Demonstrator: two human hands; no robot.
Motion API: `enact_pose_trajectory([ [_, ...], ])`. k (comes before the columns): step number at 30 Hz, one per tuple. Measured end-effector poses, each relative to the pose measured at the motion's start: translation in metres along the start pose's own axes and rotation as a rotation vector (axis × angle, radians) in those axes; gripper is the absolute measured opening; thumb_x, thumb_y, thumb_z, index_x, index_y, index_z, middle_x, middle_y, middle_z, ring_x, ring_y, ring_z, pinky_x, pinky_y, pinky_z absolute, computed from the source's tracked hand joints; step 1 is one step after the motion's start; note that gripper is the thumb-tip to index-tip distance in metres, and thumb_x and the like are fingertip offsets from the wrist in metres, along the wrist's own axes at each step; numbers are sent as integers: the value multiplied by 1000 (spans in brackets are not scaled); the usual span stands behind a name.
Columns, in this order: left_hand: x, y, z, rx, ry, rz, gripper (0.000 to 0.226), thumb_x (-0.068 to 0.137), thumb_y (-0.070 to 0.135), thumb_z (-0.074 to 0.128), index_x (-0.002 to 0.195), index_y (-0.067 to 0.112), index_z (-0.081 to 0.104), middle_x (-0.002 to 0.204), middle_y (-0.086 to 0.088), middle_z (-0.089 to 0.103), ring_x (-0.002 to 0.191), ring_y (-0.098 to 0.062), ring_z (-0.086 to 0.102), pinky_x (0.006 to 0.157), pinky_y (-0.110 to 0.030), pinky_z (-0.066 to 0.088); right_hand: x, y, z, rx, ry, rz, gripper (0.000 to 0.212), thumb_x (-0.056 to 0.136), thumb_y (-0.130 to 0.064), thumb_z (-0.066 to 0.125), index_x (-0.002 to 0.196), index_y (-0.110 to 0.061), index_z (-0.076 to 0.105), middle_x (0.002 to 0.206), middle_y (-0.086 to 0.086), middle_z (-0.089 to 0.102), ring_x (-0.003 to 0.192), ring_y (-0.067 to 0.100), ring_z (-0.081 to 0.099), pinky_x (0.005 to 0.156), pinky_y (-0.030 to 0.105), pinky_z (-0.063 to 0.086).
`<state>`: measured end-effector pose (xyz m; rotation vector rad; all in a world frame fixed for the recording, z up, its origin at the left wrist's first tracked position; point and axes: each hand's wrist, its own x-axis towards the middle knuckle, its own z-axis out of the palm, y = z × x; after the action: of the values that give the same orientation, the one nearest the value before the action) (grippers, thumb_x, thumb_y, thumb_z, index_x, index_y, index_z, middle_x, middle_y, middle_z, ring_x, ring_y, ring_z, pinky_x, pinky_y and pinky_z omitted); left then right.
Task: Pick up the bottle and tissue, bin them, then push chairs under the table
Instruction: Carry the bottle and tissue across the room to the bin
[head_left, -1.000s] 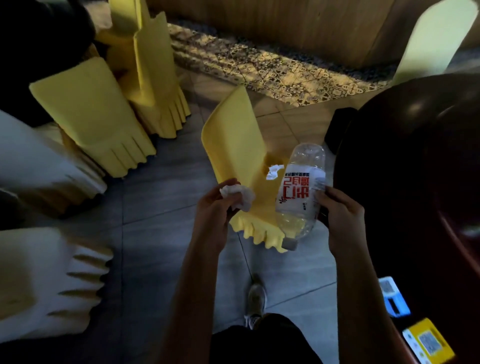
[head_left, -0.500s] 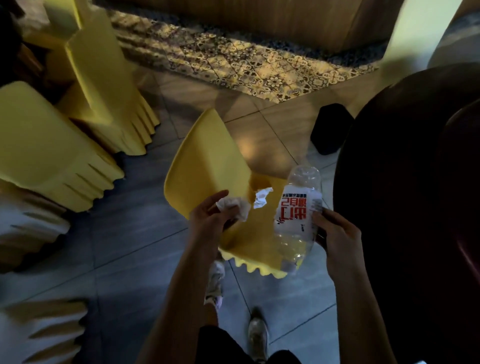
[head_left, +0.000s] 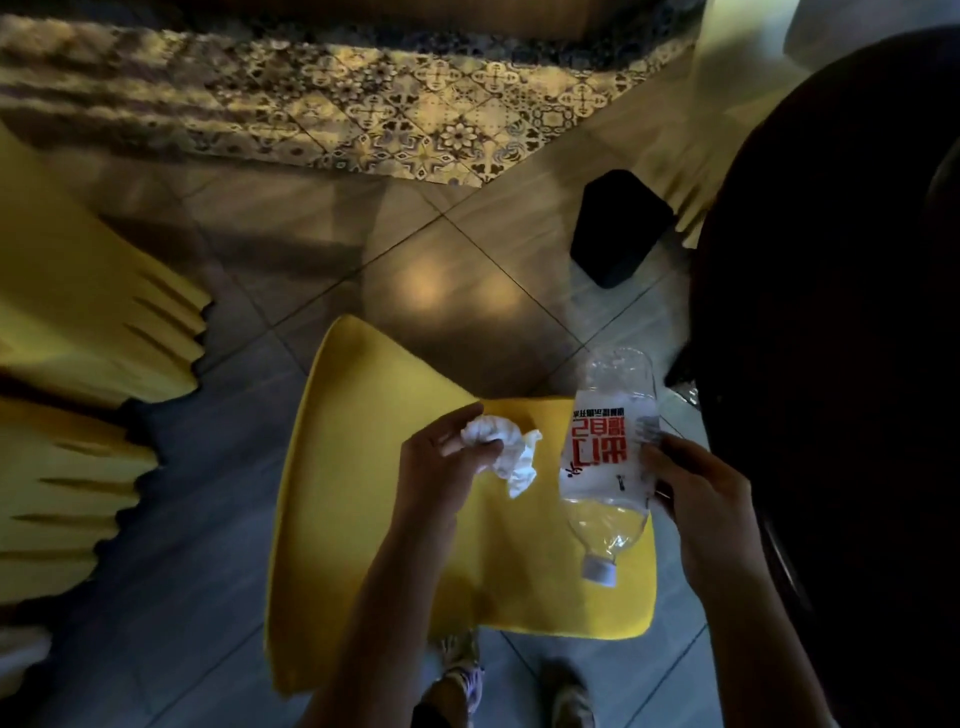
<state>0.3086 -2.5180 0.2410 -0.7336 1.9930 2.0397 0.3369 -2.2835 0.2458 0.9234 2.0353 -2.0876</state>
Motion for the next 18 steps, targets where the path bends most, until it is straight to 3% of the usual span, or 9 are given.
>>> enact_pose_trajectory([
  [3,39,-20,11,41,-17,-8,37,68,3,78,96,26,81,93,-5,80,93,-29,75,84,-44,60,28,15,5,-22,13,14,24,100,-2,59,104,-18,76,95,4,82,89,20,79,72,32,61],
  [7,80,-63,33,81,-34,-57,41,68,2,77,84,40,80,86,4,79,80,-11,73,70,-29,59,65,49,2,-49,26,58,23,100,-4,59,106,-19,75,95,1,82,88,18,79,73,34,60],
  [10,110,-106,53,107,-57,-113,40,71,-1,76,81,38,80,83,0,79,75,-14,72,70,-34,58,94,86,-5,-86,22,98,23,100,-5,60,109,-19,76,95,0,82,86,17,79,74,36,59],
  [13,136,-152,77,209,-35,-154,33,75,1,76,81,33,81,73,2,76,68,-15,69,58,-25,56,122,123,-14,-123,-2,124,22,98,-10,65,113,-18,77,96,1,82,86,18,80,74,35,57],
  [16,157,-197,98,424,16,-147,21,77,10,78,90,27,79,89,1,76,89,-20,72,71,-26,56,148,156,-25,-135,-5,151,19,96,-13,69,104,-25,80,92,-2,83,84,16,80,72,34,56],
  [18,170,-227,108,617,5,-92,17,79,14,77,89,27,77,105,0,73,108,-21,67,81,-21,47,163,172,-32,-155,-19,170,21,94,-13,71,94,-32,81,90,-4,82,84,16,79,73,35,56],
])
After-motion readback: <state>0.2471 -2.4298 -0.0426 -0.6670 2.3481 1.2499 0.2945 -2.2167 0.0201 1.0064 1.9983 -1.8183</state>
